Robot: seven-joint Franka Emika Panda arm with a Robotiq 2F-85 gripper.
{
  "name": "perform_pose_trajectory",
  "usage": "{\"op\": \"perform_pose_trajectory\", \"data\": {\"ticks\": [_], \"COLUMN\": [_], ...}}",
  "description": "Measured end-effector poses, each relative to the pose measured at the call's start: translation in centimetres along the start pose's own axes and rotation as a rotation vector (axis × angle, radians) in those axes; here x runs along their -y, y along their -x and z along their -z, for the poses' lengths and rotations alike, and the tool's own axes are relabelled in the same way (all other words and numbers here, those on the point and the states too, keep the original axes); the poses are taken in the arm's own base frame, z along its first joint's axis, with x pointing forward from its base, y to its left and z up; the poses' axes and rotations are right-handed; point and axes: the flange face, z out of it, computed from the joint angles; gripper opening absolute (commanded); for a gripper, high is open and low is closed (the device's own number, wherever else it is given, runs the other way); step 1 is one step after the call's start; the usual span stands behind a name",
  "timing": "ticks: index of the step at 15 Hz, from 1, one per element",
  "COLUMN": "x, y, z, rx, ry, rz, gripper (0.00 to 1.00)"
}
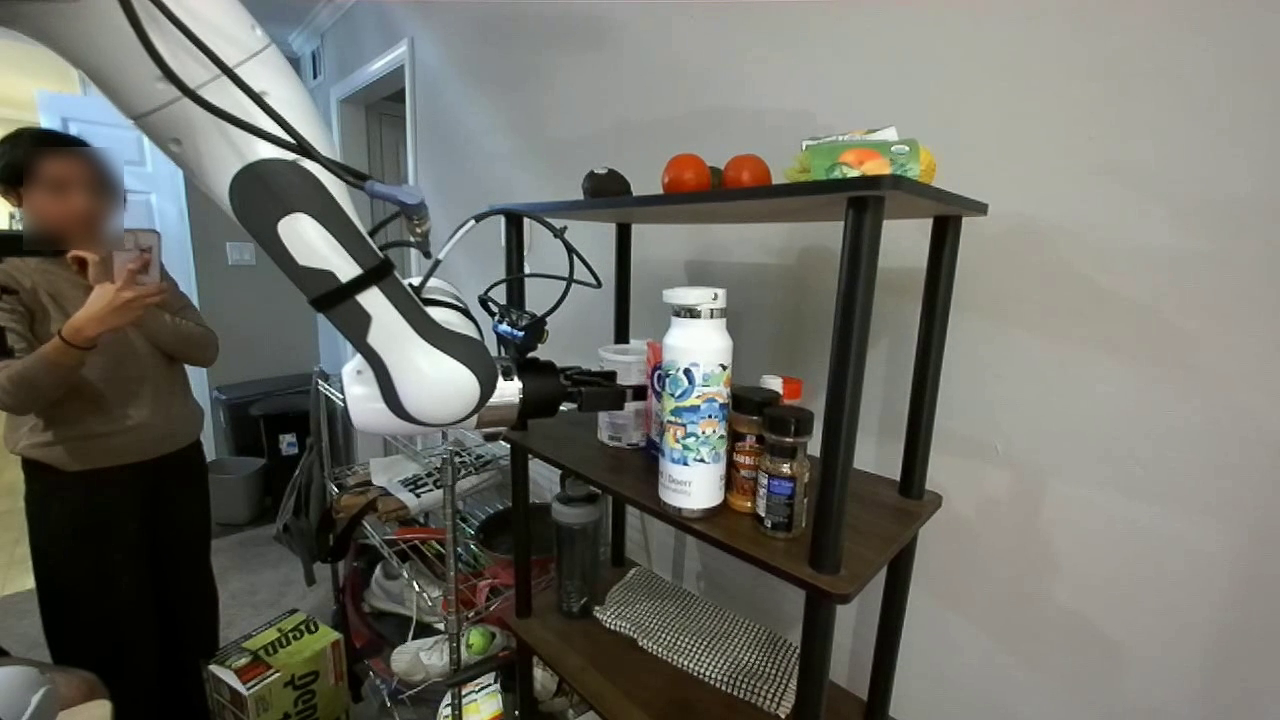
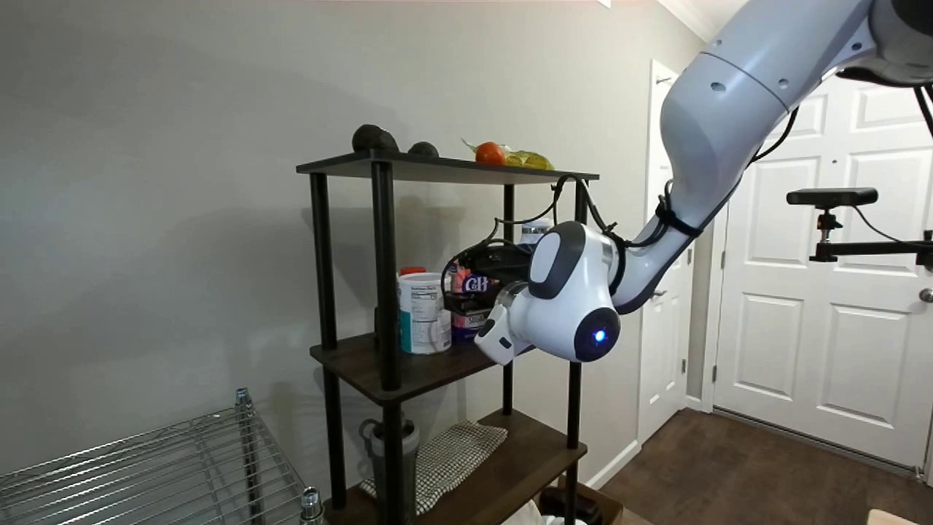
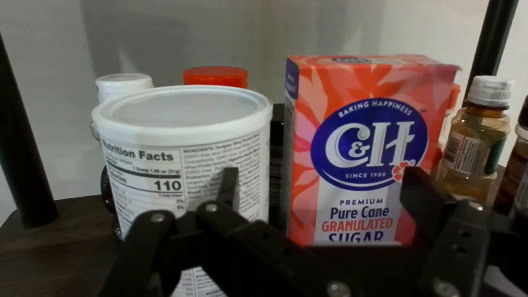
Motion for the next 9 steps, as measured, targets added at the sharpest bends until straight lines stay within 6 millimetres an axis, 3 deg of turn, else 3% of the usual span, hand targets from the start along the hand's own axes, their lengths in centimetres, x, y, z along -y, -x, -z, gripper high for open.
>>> {"op": "perform_pose_trajectory", "data": {"ticks": [9], "x": [0.71], "y": [-0.45], "z": [0.03], "rx": [-0.008], "ry": [-0.026], "rz": [-0.005], "gripper": [1.00]}}
